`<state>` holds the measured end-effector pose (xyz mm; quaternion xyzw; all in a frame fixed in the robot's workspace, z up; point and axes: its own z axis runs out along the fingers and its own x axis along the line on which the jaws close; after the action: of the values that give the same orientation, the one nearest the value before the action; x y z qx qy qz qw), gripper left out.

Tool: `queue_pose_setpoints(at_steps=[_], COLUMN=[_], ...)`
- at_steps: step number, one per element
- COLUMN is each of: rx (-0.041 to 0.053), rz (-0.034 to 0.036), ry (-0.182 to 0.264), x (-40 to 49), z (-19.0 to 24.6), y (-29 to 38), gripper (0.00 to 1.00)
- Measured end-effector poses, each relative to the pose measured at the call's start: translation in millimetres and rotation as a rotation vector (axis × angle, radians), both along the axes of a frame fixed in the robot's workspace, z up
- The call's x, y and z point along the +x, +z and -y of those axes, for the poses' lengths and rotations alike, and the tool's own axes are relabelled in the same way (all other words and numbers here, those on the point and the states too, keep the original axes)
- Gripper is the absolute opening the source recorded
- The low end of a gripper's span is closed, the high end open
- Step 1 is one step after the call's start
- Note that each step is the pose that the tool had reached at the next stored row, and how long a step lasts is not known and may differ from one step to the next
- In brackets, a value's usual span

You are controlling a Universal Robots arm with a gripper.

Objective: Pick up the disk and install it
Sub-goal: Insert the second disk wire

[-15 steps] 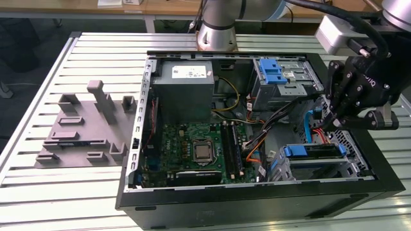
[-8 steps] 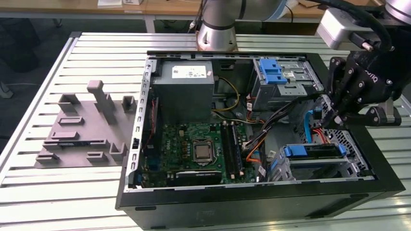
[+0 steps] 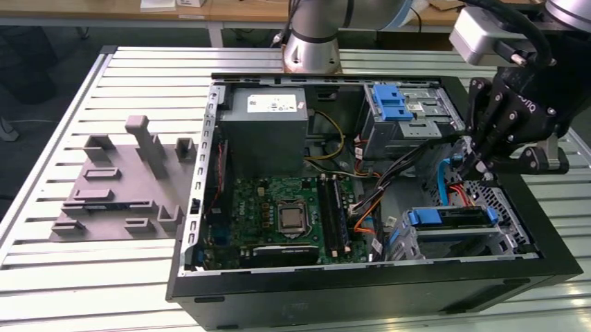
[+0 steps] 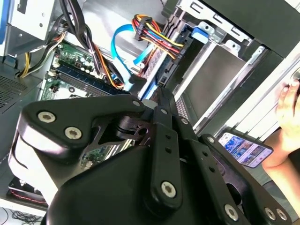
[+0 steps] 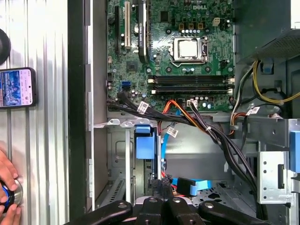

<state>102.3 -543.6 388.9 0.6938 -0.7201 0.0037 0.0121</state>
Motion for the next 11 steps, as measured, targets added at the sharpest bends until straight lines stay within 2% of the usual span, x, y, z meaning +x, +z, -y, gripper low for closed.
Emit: queue_pose_setpoints(at_steps=[5, 11], rx=[0.0000, -0.0007], rz=[0.0000, 0.0000], ry=[0.000, 0.000], x=[-2.5, -3.4], z=[-7.8, -20.4], y=[0.0, 0.0], gripper=[0.11, 0.11])
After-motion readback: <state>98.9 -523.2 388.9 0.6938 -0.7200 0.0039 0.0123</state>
